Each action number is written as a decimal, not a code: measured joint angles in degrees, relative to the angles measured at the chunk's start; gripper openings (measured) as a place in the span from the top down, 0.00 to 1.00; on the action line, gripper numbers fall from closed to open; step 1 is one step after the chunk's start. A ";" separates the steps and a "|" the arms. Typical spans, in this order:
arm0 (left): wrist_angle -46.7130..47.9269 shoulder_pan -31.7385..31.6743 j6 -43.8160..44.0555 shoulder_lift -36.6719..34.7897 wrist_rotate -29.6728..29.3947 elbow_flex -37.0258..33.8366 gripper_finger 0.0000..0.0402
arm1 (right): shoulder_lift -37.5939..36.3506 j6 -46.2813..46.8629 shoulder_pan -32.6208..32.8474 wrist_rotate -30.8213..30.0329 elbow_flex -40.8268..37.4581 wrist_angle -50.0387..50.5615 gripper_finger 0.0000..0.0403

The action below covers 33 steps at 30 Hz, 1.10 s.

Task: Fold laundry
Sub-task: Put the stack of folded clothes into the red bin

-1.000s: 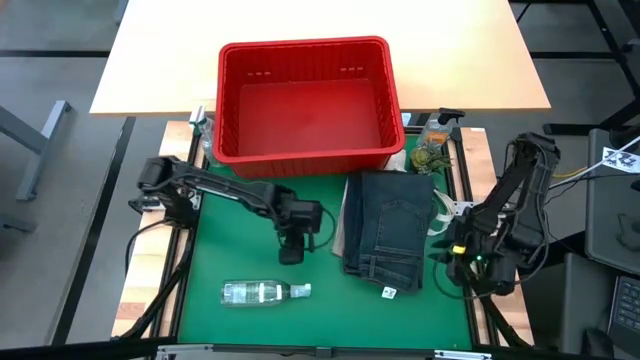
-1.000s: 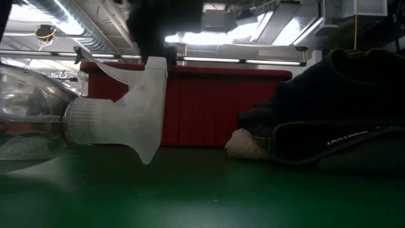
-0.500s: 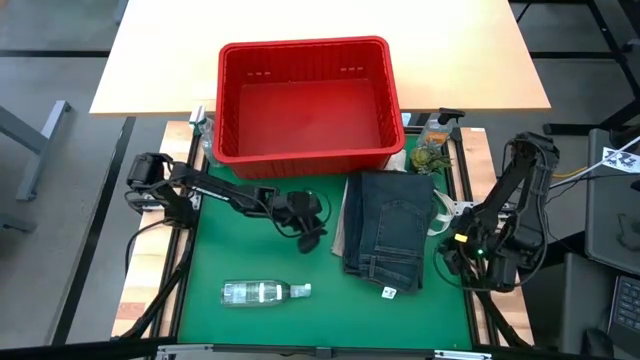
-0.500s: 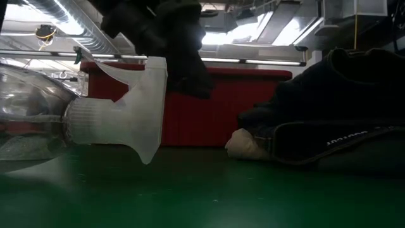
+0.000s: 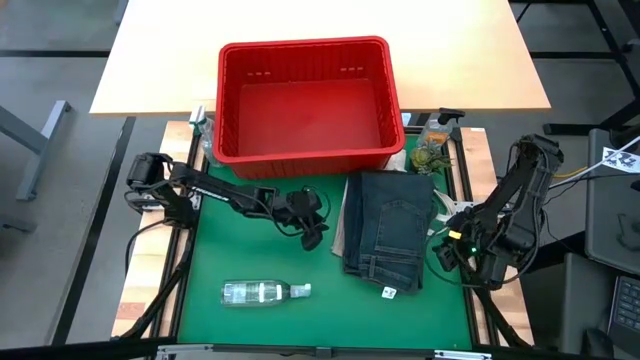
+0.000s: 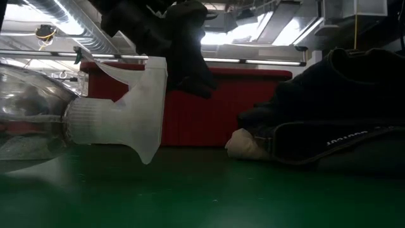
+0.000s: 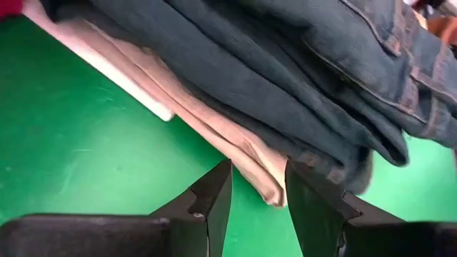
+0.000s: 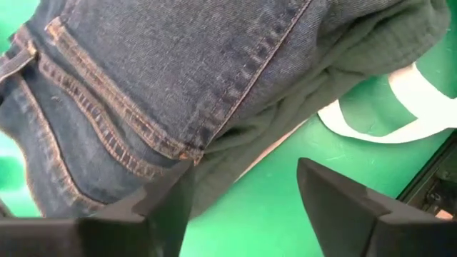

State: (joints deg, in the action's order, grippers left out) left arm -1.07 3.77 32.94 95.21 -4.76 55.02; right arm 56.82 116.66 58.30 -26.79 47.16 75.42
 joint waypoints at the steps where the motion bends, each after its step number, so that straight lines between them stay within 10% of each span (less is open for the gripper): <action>1: -0.05 0.03 0.06 0.00 -0.84 0.00 0.69 | 0.42 0.21 -0.36 -0.05 0.00 -0.13 0.37; 14: -2.72 0.00 4.49 0.01 -7.77 0.00 0.69 | 7.09 11.72 -1.35 1.53 -0.83 -4.37 0.35; 33: -2.99 0.00 4.56 0.03 -7.79 0.00 0.69 | 7.50 16.63 -6.45 -3.17 -27.32 -39.00 0.36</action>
State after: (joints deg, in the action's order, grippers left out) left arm -4.05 3.77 37.50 95.24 -12.56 55.02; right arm 64.32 133.29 51.84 -29.97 19.84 36.42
